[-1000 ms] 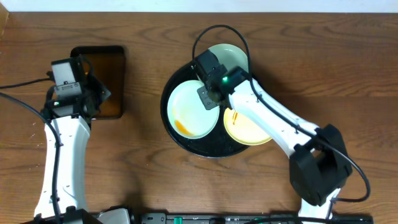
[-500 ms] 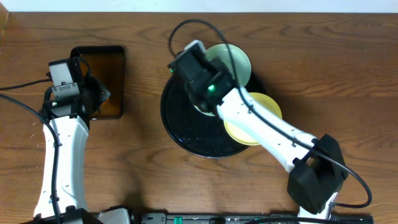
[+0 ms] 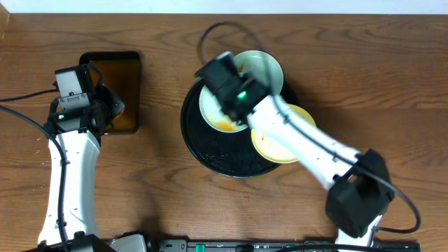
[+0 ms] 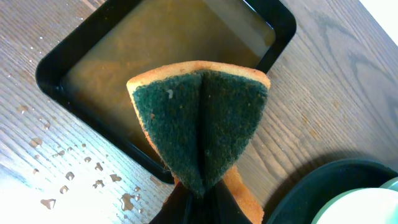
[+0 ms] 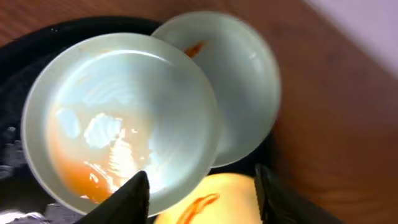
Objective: Clean dirty plates on tray and stack at the side
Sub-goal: 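Lift the cleaned blue plate by its rim with the right gripper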
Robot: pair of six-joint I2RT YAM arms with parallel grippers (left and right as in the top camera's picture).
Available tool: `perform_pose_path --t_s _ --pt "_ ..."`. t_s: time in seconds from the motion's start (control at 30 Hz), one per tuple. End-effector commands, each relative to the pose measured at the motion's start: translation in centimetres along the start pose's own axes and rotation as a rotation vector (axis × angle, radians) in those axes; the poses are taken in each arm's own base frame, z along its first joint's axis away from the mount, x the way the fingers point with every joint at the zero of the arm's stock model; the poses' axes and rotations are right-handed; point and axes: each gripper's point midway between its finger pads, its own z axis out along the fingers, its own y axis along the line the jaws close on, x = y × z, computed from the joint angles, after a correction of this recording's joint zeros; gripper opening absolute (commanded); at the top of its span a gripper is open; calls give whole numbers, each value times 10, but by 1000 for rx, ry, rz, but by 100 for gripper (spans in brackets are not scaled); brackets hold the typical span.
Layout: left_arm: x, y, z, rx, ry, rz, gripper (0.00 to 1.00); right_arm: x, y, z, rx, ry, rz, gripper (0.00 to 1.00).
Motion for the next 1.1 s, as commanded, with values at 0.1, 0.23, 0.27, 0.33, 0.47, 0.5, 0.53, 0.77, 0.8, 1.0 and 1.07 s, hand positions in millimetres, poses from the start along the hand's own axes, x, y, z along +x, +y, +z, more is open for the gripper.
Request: perform_pose_path --t_s 0.1,0.23,0.27,0.33,0.47,0.5,0.53,0.77,0.8,1.0,1.07 --pt "0 2 1 -5 0 11 8 13 -42 43 -179 133 267 60" --pt "0 2 1 -5 0 11 8 30 -23 82 -349 201 167 61" --pt "0 2 1 -6 0 11 8 31 -22 87 -348 205 167 61" --pt "0 2 1 -6 0 11 8 32 -20 96 -348 207 168 61" --pt "0 2 1 -6 0 11 8 38 -15 108 -347 223 165 62" --pt "0 2 1 -5 0 11 8 41 -13 113 -346 234 163 62" --pt "0 2 1 -6 0 11 8 43 -12 116 -346 239 162 62" --pt "0 2 1 -6 1 11 8 49 -6 129 -346 253 160 36" --pt "0 2 1 -6 1 11 8 48 -6 129 -346 248 161 30" --pt "2 3 1 -9 6 11 8 39 -8 126 -347 220 165 1" --pt "2 3 1 -10 6 11 8 31 -12 121 -344 194 169 1"
